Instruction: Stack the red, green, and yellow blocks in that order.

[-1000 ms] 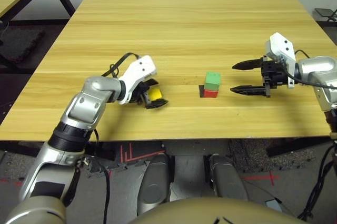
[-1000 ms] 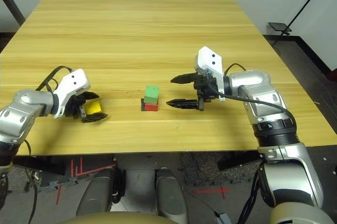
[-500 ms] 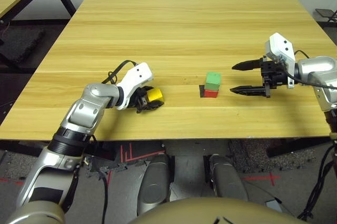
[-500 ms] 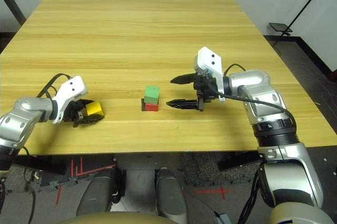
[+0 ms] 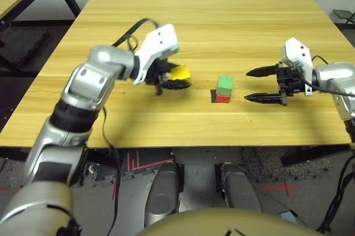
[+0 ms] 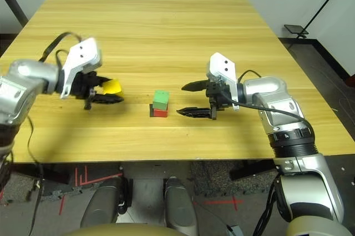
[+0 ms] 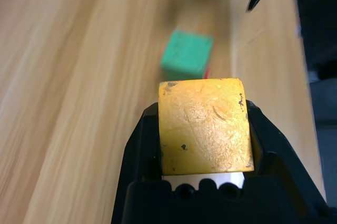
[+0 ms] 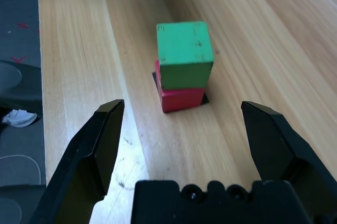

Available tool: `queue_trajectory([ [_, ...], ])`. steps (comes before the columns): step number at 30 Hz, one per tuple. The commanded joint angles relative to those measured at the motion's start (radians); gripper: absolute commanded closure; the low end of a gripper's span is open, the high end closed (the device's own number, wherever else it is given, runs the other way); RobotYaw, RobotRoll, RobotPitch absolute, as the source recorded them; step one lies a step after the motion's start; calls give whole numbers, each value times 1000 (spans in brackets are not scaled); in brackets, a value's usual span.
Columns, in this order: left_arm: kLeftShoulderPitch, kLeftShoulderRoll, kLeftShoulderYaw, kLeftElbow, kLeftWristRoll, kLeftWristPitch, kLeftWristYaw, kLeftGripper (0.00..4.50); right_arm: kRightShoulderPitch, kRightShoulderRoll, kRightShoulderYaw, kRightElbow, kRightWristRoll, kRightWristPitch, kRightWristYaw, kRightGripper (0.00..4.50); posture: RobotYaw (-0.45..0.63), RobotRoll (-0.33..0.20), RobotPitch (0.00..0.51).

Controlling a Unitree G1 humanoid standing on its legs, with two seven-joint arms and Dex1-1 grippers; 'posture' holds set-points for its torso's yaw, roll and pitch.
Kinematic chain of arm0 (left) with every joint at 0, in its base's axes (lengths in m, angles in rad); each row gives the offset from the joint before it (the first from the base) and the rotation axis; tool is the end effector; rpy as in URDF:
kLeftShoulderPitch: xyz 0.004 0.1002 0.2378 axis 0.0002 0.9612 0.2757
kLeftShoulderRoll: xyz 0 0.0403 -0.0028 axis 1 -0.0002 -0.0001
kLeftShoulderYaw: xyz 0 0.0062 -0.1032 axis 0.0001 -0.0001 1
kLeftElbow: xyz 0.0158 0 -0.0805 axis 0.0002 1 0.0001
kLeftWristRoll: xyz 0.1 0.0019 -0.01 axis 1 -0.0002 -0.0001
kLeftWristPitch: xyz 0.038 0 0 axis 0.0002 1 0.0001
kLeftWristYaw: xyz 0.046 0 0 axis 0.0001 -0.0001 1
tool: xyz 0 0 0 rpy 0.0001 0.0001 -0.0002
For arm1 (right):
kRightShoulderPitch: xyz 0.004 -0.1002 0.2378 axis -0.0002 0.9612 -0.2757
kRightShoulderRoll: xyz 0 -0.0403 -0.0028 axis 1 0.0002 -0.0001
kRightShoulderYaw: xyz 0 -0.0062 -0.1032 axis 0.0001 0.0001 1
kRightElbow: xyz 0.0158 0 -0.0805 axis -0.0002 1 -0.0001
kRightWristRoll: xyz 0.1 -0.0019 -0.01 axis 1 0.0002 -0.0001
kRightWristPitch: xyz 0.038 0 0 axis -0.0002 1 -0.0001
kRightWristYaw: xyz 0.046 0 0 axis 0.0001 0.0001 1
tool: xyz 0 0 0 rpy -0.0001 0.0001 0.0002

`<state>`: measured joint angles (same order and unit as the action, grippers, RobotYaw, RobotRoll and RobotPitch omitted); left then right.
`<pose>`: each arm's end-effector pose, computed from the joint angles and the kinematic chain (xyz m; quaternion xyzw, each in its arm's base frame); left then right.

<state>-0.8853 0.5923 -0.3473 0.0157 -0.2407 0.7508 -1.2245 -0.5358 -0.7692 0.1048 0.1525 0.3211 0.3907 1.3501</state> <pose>0.3067 0.1529 0.2289 0.2296 0.1617 -0.6198 0.7328 0.2845 -0.2577 0.1762 -0.1659 0.1520 0.5888 0.7763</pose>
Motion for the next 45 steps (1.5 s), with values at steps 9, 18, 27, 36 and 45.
queue_trajectory([
  [9, -196, -250, -79, 473, 96, -340, -97, 2487, 62, -20, -44, -116, 36, 53, -47, 0, -1, -55, 53],
  [18, -214, -311, -79, 619, 156, -465, -154, 2487, 101, -28, -70, -162, 44, 83, -73, 0, -32, -55, 62],
  [27, -218, -349, -66, 675, 190, -497, -154, 2487, 110, -35, -66, -170, 57, 88, -91, 0, -42, -51, 67],
  [36, -221, -354, -59, 724, 219, -537, -153, 2487, 124, -38, -69, -186, 68, 96, -106, 0, -49, -49, 71],
  [45, -220, -358, -47, 712, 234, -528, -150, 504, 121, -34, -66, -178, 67, 94, -110, 0, -34, -51, 69],
])
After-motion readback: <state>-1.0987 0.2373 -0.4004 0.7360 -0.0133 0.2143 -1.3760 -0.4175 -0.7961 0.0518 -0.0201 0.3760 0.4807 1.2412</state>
